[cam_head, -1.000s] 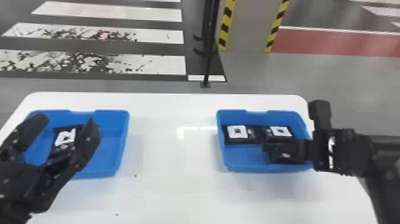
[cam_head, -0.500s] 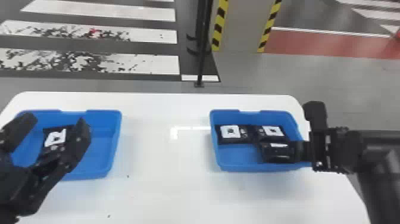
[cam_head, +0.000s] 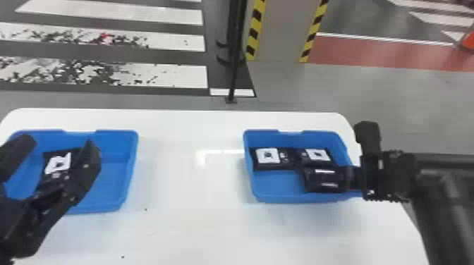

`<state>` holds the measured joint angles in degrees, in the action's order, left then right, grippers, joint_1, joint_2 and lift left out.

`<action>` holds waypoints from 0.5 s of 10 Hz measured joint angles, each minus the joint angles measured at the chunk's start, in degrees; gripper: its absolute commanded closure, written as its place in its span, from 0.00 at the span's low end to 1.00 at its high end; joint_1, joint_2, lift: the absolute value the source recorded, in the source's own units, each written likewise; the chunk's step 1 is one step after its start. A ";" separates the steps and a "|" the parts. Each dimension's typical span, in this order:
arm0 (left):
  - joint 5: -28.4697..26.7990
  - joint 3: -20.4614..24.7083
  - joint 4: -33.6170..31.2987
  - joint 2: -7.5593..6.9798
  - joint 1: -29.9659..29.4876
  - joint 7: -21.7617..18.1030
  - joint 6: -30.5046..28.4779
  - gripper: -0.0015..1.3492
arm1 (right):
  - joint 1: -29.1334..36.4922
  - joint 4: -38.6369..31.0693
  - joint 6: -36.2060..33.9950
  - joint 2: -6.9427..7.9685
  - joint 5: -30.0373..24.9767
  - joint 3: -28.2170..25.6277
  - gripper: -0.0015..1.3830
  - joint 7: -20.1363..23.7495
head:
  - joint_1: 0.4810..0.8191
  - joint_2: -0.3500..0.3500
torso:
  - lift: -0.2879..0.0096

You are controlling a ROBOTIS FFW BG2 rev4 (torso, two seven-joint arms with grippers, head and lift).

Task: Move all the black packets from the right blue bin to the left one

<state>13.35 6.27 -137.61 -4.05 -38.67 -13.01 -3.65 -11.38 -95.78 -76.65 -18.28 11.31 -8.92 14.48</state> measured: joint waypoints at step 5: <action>0.35 0.19 1.73 0.22 0.02 -0.43 2.02 0.16 | 0.56 4.10 5.54 0.40 3.03 -1.04 0.84 0.11 | 0.63 0.26 | 0.50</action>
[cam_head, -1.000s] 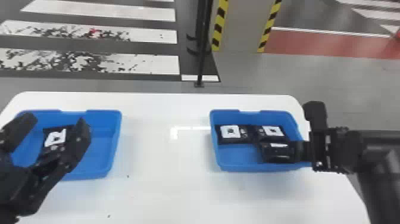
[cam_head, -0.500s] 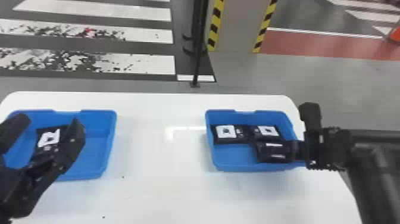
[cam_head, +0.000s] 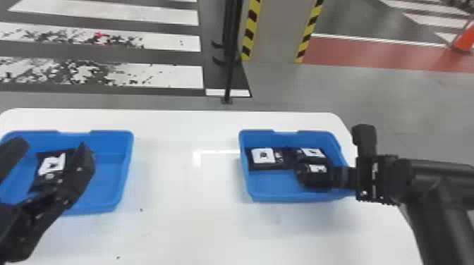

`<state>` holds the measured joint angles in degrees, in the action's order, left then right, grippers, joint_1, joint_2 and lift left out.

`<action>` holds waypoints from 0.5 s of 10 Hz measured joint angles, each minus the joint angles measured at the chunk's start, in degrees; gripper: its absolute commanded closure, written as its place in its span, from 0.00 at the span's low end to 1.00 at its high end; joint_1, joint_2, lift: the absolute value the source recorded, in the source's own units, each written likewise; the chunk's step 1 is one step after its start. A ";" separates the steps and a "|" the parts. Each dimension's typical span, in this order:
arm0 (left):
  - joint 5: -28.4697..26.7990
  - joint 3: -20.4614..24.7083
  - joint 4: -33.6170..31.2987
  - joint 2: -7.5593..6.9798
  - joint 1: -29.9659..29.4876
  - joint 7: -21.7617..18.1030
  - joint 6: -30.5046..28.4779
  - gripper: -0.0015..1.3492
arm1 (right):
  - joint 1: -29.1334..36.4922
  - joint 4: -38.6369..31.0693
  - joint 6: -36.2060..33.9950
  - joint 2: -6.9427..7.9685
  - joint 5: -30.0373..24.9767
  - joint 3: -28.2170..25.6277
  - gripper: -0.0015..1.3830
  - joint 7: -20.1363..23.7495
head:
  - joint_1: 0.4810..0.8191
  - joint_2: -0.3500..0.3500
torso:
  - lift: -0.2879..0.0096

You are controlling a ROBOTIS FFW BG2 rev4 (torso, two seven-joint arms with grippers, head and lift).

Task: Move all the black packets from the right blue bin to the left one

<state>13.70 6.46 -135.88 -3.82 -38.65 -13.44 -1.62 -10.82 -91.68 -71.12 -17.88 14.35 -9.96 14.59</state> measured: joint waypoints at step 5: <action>-0.18 0.15 0.78 0.12 -0.01 -0.19 1.97 0.16 | 7.94 -5.59 10.07 1.93 9.10 -4.39 0.85 1.76 | 0.63 0.32 | 0.50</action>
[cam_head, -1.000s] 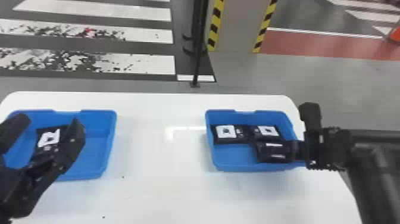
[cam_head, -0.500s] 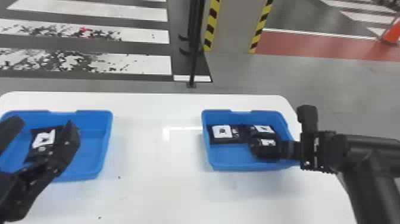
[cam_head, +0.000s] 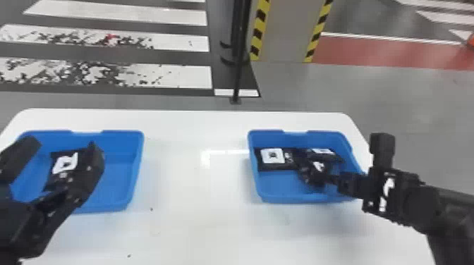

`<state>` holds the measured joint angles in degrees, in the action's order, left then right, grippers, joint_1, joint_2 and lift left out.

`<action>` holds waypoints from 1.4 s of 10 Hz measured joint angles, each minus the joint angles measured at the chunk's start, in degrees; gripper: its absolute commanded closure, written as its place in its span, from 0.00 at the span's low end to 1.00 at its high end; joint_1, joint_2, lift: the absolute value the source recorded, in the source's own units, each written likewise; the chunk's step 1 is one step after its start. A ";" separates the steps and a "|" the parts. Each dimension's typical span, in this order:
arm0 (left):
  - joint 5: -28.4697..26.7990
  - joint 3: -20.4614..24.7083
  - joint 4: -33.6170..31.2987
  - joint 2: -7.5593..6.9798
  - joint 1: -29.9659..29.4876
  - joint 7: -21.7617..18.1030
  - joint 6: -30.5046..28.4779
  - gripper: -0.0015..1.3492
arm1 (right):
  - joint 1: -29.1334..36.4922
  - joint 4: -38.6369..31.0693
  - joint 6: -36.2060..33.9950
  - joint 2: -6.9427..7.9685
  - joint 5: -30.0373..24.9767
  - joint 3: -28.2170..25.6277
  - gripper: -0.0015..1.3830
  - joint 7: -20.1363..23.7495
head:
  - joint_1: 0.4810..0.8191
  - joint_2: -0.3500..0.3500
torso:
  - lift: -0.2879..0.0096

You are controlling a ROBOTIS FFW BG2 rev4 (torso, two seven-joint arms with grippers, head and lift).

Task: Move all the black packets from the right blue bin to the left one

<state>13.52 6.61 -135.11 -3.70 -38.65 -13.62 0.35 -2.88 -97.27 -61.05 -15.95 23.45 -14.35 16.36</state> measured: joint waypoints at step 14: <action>0.97 -7.11 -0.93 -2.27 3.24 -0.28 -0.26 0.16 | -4.10 -6.94 16.55 -1.37 31.90 24.09 0.85 11.77 | 0.63 0.76 | 0.50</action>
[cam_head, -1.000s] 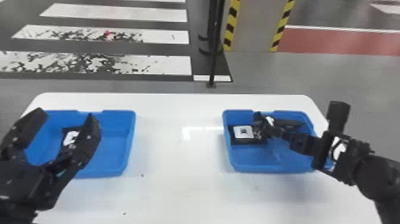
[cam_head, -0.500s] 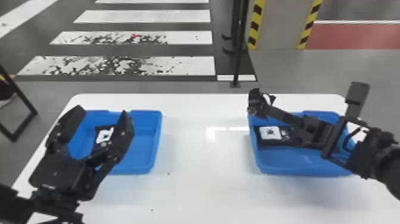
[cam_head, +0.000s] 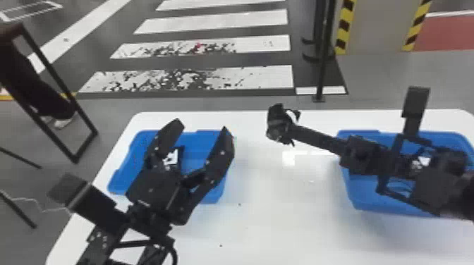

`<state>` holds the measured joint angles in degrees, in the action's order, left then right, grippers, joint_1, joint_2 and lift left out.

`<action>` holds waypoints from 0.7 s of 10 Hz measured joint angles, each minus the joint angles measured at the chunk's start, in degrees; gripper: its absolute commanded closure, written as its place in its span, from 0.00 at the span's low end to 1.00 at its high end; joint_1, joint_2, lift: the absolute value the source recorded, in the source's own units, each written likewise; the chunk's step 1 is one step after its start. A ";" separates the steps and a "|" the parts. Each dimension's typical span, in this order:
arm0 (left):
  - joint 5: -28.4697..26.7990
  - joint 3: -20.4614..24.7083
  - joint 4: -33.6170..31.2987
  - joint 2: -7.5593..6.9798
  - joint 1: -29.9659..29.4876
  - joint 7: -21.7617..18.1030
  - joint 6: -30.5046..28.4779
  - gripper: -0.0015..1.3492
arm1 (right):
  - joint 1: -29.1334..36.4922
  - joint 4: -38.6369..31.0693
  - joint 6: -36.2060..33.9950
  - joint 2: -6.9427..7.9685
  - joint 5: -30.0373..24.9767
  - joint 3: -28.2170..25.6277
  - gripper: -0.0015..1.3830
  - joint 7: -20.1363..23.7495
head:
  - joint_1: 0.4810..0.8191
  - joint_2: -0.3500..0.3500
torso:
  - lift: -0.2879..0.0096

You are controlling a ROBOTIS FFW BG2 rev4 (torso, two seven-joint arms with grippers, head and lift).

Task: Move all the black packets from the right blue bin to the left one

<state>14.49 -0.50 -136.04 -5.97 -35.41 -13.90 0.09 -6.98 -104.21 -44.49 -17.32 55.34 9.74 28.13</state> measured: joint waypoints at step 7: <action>1.00 -2.36 0.27 -0.99 1.75 -0.85 -5.69 0.21 | -2.84 0.60 1.50 -0.63 6.62 10.81 0.85 -0.05 | 0.63 0.86 | 0.50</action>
<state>15.49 -2.86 -135.78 -6.96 -33.66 -14.75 -5.60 -9.83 -103.61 -43.00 -17.95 61.96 20.55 28.08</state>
